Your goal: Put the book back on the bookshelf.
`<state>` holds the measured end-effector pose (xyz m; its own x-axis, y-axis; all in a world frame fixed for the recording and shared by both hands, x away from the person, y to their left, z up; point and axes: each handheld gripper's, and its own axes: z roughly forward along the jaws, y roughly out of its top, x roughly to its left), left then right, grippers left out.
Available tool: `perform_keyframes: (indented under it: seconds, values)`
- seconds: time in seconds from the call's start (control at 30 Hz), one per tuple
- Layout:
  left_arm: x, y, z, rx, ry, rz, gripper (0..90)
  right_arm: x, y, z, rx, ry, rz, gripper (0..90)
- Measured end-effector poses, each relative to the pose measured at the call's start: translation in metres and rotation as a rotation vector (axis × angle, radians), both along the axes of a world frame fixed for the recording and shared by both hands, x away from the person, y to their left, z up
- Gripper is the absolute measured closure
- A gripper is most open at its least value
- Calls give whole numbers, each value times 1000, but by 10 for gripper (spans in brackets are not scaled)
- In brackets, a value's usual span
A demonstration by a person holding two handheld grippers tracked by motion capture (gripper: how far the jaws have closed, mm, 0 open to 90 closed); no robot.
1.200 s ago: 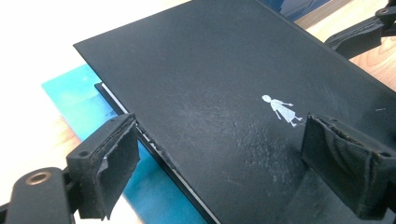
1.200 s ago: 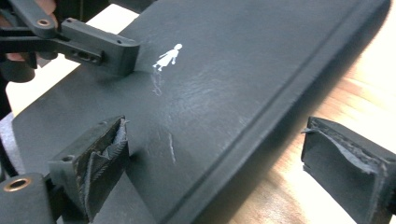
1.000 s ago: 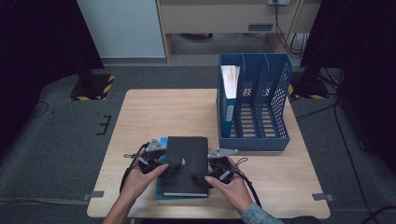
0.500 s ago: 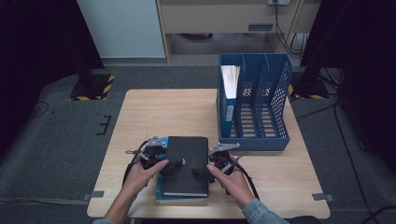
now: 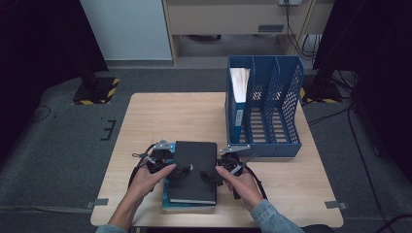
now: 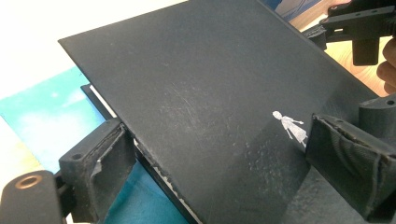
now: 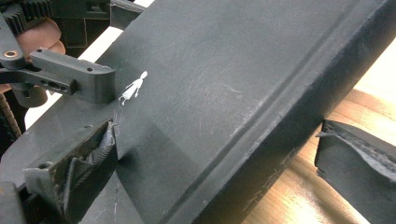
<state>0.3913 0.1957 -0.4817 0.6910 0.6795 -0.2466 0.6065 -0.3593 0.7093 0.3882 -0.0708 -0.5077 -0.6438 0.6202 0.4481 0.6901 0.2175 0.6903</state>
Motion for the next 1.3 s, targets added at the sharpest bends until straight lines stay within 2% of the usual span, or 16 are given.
perform_keyframes:
  seconds: [0.27,0.47,0.73,1.0,1.13,1.3]
  values:
    - [5,0,-1,-10,12,-14,74,2,-1,-1,12,42,-9,2]
    - [9,-1,0,-1,31,-38,71,3,-1,-2,13,49,-10,1]
    - [5,-3,-2,-12,13,-49,74,-5,-5,-3,23,45,-29,3]
    - [5,-3,-2,-13,17,-46,74,1,-6,-7,55,95,-27,0]
    - [7,-4,-2,-11,19,-55,73,5,-3,-13,106,145,-30,1]
    - [6,-4,-1,-10,13,-51,75,6,-2,-14,115,150,-28,5]
